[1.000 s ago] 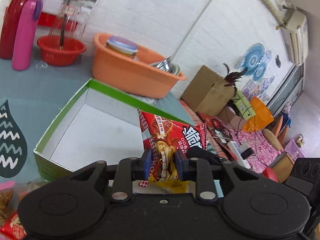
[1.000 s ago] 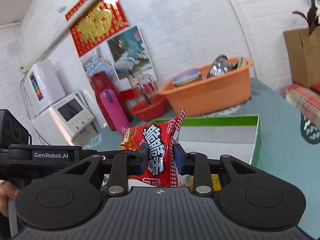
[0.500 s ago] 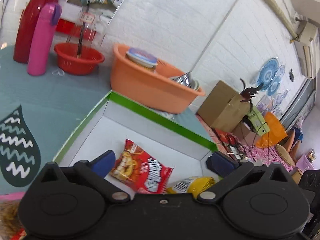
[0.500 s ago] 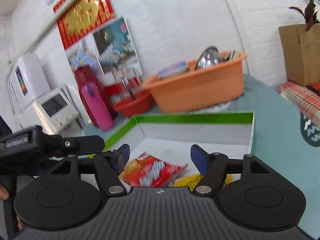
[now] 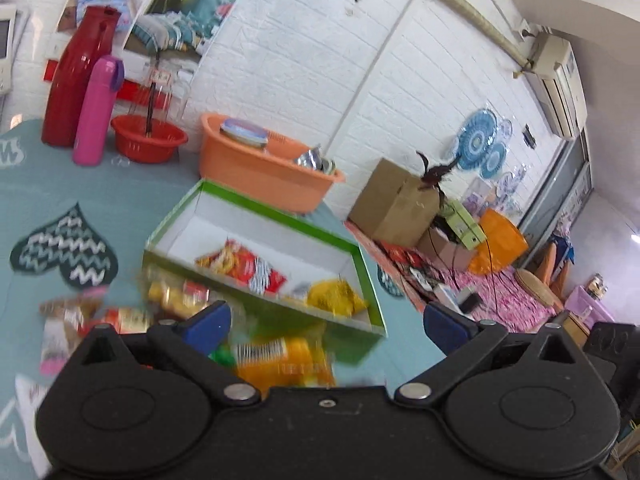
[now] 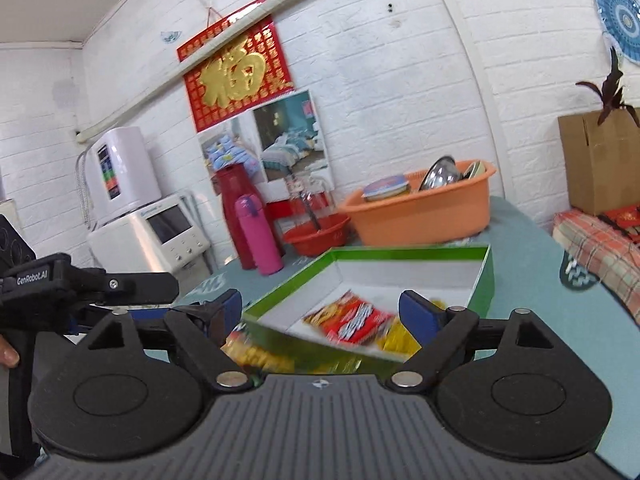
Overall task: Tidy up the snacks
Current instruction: 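Grasp the clear bag of dried meat with the left tool, then drop the dried meat bag into the green box with the left tool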
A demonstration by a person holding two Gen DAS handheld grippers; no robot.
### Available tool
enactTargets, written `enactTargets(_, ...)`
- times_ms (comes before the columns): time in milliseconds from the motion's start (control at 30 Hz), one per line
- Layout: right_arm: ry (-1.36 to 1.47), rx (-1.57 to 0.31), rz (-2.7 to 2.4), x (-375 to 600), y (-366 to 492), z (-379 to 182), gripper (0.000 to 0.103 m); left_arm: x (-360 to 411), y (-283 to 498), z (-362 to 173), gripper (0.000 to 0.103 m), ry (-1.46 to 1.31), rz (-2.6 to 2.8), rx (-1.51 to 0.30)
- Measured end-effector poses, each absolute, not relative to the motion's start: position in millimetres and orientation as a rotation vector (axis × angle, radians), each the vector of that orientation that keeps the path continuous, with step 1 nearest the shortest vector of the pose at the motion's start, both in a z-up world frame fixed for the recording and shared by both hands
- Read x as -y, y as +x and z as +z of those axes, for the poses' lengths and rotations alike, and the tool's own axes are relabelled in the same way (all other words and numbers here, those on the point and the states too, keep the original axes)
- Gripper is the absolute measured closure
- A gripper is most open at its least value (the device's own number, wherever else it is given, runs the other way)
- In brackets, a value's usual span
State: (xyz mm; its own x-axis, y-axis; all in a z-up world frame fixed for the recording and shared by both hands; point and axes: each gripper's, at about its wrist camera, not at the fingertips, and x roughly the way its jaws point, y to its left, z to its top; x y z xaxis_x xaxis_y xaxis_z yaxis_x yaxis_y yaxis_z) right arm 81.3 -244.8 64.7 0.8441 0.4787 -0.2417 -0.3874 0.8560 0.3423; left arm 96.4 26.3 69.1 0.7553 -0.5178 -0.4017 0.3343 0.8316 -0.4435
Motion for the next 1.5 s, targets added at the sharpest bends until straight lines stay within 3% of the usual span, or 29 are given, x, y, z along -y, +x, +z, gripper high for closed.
enactTargets(367,0.278,-0.585,0.605,212.3,30.4,-1.5,0.000,-55.4,45.8,-10.6,0.000,-0.499,-0.466,-0.727)
enactTargets(933,0.171,-0.641,0.685,169.5,25.0,-23.7,0.000,-54.1,52.2,-38.4,0.001,-0.523,-0.507,-0.784)
enactTargets(967,0.168,-0.645,0.683,169.0,26.0,-24.4,0.000,-54.1,52.6,-39.7,0.007,-0.526,-0.513,-0.785)
enactTargets(1000,0.166,-0.649,0.681,168.7,27.1,-25.3,0.008,-53.2,52.7,-40.4,0.007,-0.525,-0.516,-0.781)
enactTargets(1067,0.167,-0.646,0.675,169.3,28.1,-27.0,0.014,-50.6,52.3,-40.2,0.008,-0.506,-0.513,-0.772)
enactTargets(1233,0.146,-0.630,0.662,172.9,26.4,-25.4,0.019,-40.8,51.2,-39.7,0.016,-0.496,-0.498,-0.764)
enactTargets(1267,0.145,-0.629,0.658,174.5,26.1,-24.8,0.020,-38.4,50.6,-39.1,0.037,-0.499,-0.508,-0.756)
enactTargets(1300,0.142,-0.629,0.654,176.7,25.7,-23.9,0.021,-36.6,49.9,-37.1,0.036,-0.503,-0.516,-0.751)
enactTargets(1367,0.134,-0.615,0.645,180.8,23.9,-20.2,0.024,-32.1,49.5,-30.8,0.053,-0.496,-0.535,-0.739)
enactTargets(1500,0.109,-0.566,0.635,187.3,21.7,-5.7,0.028,-21.4,53.0,-10.2,0.056,-0.460,-0.564,-0.688)
